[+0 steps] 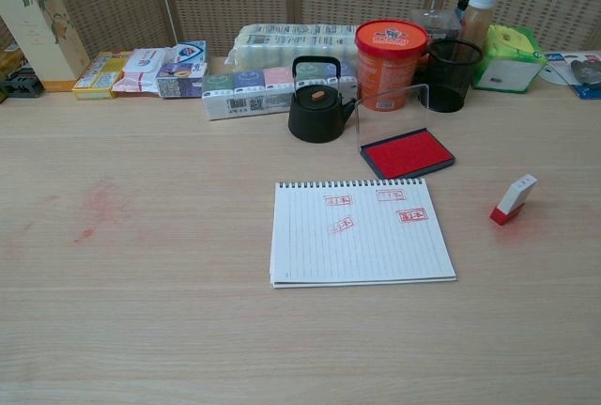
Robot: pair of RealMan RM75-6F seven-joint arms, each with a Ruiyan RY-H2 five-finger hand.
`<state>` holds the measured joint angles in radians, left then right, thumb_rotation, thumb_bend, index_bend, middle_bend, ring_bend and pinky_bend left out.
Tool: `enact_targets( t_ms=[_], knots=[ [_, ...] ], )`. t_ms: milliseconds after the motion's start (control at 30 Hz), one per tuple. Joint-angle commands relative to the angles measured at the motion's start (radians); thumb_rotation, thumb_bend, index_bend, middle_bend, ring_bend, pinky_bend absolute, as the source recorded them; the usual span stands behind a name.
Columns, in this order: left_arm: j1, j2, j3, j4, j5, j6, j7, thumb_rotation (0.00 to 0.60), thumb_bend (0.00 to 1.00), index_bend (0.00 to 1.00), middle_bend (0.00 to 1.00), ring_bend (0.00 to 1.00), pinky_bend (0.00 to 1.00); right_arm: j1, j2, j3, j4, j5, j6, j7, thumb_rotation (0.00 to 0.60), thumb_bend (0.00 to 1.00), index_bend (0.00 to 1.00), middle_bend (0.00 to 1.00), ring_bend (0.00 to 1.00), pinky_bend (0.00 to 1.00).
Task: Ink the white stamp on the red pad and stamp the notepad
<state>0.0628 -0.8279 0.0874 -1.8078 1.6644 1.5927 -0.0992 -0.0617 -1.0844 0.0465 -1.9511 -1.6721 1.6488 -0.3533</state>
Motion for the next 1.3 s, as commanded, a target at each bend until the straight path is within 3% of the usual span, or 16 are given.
enact_targets(
  t_ms=[33,500,600,633,700,767,833,867,967,1100,1300],
  knots=[
    [0.000,-0.001,0.000,0.000,0.000,-0.001,0.001,0.600,0.00,0.00,0.00,0.00,0.01,0.000,-0.004,0.001,0.005,-0.005,0.001,-0.019,0.515,0.00,0.01,0.00,0.00,0.04],
    [-0.002,-0.002,-0.001,-0.001,-0.004,-0.005,0.005,0.600,0.00,0.00,0.00,0.00,0.01,0.004,-0.016,-0.003,0.019,-0.023,-0.006,-0.051,0.519,0.00,0.01,0.01,0.00,0.04],
    [-0.002,-0.001,-0.003,-0.002,-0.011,-0.007,0.000,0.600,0.00,0.00,0.00,0.00,0.01,0.013,-0.023,0.004,0.033,-0.031,-0.007,-0.040,0.519,0.00,0.01,0.17,0.12,0.06],
    [-0.002,-0.001,-0.004,-0.002,-0.015,-0.007,-0.002,0.600,0.00,0.00,0.00,0.00,0.01,0.019,-0.029,0.012,0.043,-0.034,-0.005,-0.031,0.522,0.00,0.01,0.29,0.23,0.12],
    [-0.004,0.001,-0.008,-0.002,-0.027,-0.008,-0.008,0.600,0.00,0.00,0.00,0.00,0.01,0.053,-0.056,0.041,0.094,-0.049,-0.016,-0.007,0.552,0.00,0.01,0.54,0.47,0.36],
    [-0.006,0.001,-0.010,-0.004,-0.033,-0.013,-0.009,0.600,0.00,0.00,0.00,0.00,0.01,0.078,-0.065,0.046,0.128,-0.055,-0.043,0.019,0.594,0.00,0.01,0.77,0.75,0.73],
    [-0.008,0.001,-0.012,-0.005,-0.039,-0.020,-0.007,0.600,0.00,0.00,0.00,0.00,0.01,0.106,-0.067,0.047,0.150,-0.062,-0.079,0.032,0.600,0.00,0.01,0.87,0.90,0.94],
    [-0.010,0.001,-0.012,-0.005,-0.042,-0.025,-0.006,0.600,0.00,0.00,0.00,0.00,0.01,0.126,-0.069,0.046,0.164,-0.070,-0.106,0.043,0.600,0.00,0.01,0.92,0.96,0.99],
    [-0.013,-0.001,-0.014,-0.004,-0.049,-0.033,-0.002,0.600,0.00,0.00,0.00,0.00,0.01,0.176,-0.079,0.045,0.199,-0.082,-0.171,0.077,0.600,0.03,0.00,0.99,1.00,1.00],
    [-0.017,-0.002,-0.017,-0.006,-0.060,-0.041,0.001,0.600,0.00,0.00,0.00,0.00,0.01,0.244,-0.099,0.043,0.245,-0.097,-0.255,0.126,0.600,0.10,0.00,1.00,1.00,1.00],
    [-0.022,-0.003,-0.022,-0.008,-0.077,-0.052,0.003,0.600,0.00,0.00,0.00,0.00,0.01,0.333,-0.135,0.048,0.317,-0.082,-0.380,0.144,0.600,0.22,0.12,1.00,1.00,1.00]
  ],
)
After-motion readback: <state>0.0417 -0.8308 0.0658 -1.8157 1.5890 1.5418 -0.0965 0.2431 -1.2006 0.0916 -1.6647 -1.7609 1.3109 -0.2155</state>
